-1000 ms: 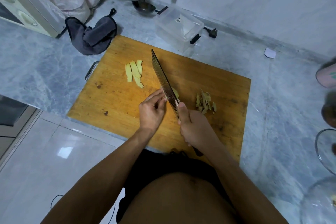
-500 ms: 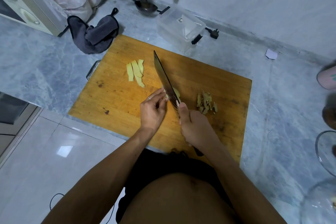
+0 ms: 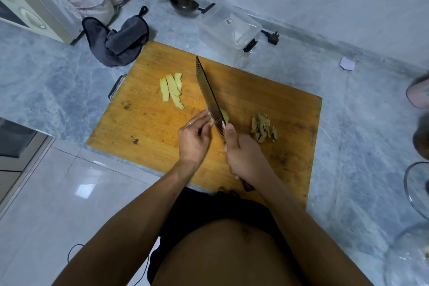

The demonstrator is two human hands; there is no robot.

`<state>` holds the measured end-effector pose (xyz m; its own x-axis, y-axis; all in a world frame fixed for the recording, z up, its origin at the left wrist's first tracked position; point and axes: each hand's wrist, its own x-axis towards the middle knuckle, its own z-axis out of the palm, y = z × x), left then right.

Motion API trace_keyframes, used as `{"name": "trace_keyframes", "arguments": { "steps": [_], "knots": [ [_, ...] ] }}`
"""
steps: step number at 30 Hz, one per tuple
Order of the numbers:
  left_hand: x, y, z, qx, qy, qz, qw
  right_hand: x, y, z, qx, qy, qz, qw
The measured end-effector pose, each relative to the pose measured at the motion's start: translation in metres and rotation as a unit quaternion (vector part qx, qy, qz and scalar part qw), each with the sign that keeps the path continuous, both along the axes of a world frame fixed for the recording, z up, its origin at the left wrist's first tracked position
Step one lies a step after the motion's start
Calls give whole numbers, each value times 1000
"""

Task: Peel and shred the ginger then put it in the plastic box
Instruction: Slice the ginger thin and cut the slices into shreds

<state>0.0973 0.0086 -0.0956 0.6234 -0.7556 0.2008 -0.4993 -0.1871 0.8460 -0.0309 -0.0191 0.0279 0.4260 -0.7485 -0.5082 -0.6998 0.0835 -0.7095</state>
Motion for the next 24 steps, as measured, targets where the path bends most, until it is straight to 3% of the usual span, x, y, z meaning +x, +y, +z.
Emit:
{"name": "trace_keyframes", "arguments": {
  "steps": [24],
  "knots": [
    [2,-2,2,-4,7,10,1000,2,2,-8,-2,14,2,1000]
  ]
}}
